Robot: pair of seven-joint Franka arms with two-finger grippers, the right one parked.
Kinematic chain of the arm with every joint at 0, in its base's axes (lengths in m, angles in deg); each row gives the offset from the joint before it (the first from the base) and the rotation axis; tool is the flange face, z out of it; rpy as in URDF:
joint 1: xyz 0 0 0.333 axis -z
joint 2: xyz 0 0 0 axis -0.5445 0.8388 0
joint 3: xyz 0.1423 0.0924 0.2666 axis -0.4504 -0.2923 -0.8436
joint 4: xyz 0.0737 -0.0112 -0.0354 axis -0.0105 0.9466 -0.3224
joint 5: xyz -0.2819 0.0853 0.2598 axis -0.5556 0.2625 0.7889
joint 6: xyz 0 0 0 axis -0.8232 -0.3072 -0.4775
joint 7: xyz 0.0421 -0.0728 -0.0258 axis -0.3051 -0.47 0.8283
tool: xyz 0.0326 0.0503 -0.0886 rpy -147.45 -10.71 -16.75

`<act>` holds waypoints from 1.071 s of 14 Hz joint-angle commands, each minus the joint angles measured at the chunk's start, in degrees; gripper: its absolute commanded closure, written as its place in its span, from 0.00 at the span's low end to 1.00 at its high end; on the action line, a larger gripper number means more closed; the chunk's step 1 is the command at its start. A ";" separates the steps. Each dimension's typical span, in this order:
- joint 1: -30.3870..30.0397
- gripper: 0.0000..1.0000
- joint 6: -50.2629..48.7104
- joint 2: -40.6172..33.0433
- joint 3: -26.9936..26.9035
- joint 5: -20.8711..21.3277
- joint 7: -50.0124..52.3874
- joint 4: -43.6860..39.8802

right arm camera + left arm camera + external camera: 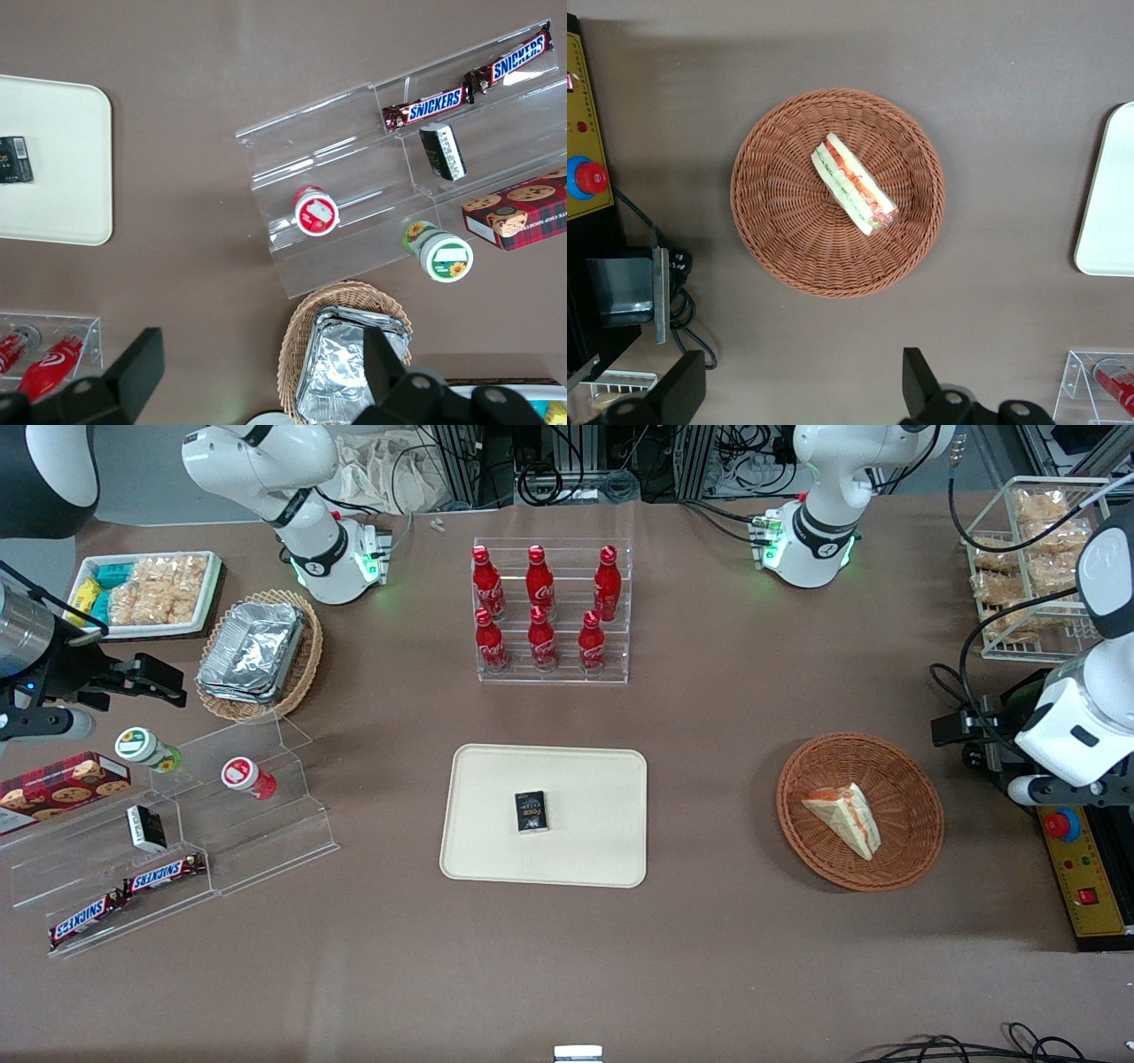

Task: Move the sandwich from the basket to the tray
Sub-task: 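Lower the open left gripper over the sandwich in the wicker basket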

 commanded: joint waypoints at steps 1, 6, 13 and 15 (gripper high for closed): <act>0.13 0.00 -0.15 -0.09 -0.95 -1.19 -0.12 -0.39; 0.21 0.00 6.51 4.57 1.25 -1.01 15.99 0.83; 0.21 0.00 32.00 11.06 1.78 0.13 45.55 15.25; 0.21 0.00 32.55 12.13 1.78 0.13 48.21 15.51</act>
